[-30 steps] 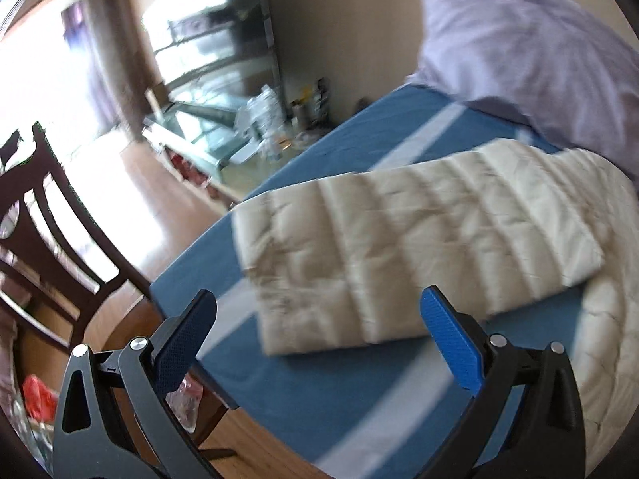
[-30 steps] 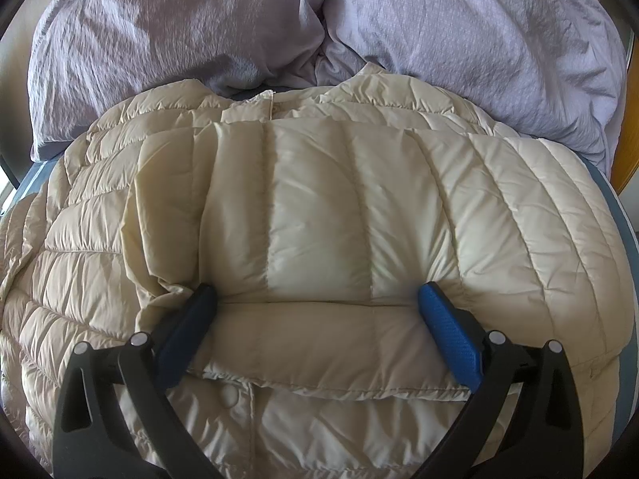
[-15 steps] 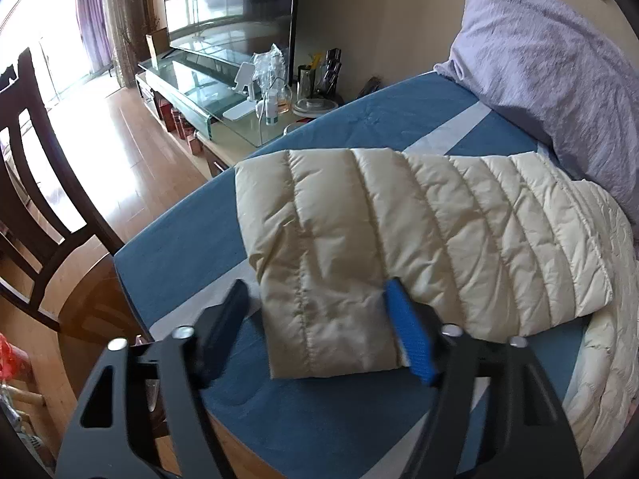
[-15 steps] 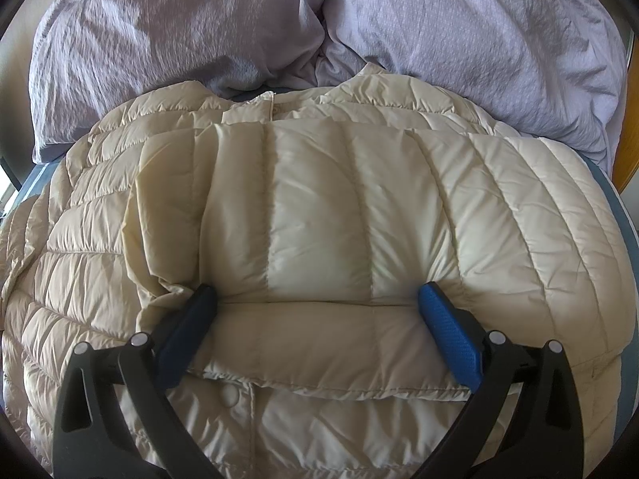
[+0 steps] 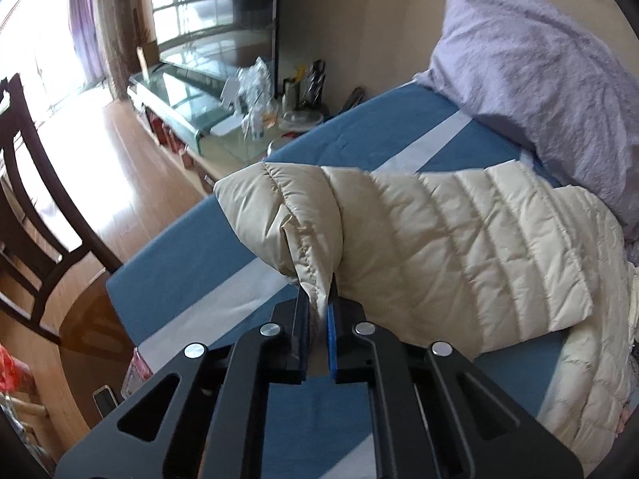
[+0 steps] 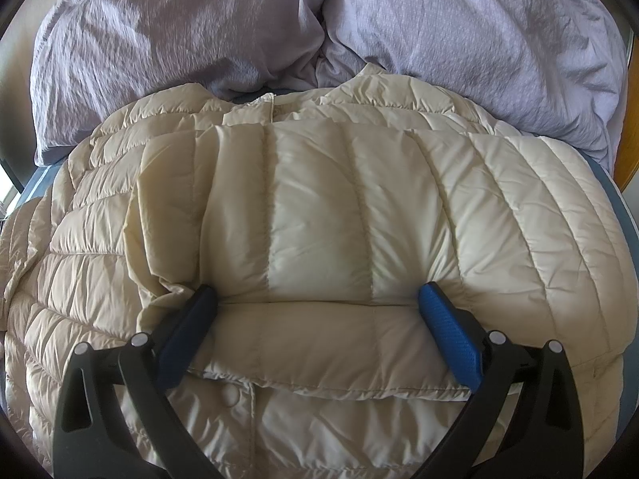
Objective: Fold large clothes
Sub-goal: 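Grasp the other sleeve cuff with the left gripper, then fold the sleeve across the jacket back with the left gripper and release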
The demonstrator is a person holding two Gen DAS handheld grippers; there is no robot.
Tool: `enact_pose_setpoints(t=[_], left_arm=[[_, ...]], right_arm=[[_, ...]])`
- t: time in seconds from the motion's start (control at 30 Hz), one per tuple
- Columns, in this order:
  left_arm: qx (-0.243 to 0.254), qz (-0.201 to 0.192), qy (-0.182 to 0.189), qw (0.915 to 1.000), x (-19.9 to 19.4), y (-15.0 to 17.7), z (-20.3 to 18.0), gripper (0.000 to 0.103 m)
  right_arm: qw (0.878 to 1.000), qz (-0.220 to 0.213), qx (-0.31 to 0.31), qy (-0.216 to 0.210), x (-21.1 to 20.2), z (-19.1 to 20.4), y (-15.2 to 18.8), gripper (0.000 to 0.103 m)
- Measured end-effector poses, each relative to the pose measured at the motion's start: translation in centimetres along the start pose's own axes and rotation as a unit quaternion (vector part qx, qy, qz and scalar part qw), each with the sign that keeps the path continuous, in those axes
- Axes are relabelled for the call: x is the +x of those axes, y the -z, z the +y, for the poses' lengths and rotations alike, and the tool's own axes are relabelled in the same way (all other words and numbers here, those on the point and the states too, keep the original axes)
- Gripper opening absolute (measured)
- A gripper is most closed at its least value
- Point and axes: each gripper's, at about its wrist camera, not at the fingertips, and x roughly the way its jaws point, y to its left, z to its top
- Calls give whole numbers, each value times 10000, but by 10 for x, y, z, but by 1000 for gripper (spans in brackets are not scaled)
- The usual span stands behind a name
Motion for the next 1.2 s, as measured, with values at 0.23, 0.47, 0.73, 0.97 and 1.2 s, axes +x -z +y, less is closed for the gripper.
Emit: enact_pose_setpoints(t=[0.23,0.47,0.73,0.97,1.2], left_arm=[[286,-417,398,9979,-37,-25,-52,5],[632,-690,1310,9870,-74,-40,-125,4],[1465,-659,2142,9635,-95,-22,-236,4],[2070,-475,2614,9416,-101,10,-315,4],[2415,-172,2997,9228,-101,43,-372,4]], right_arm=[[10000,-8,48,-33,0,-1,0,101],[9999,-26,115,-80,0,-2,0,101],[9999,-25,128,-74,-1,-1,1,101],[9997,-50,195,-151,-1,-3,1,101],[9993,-76,275,-229,-2,-4,1,101]])
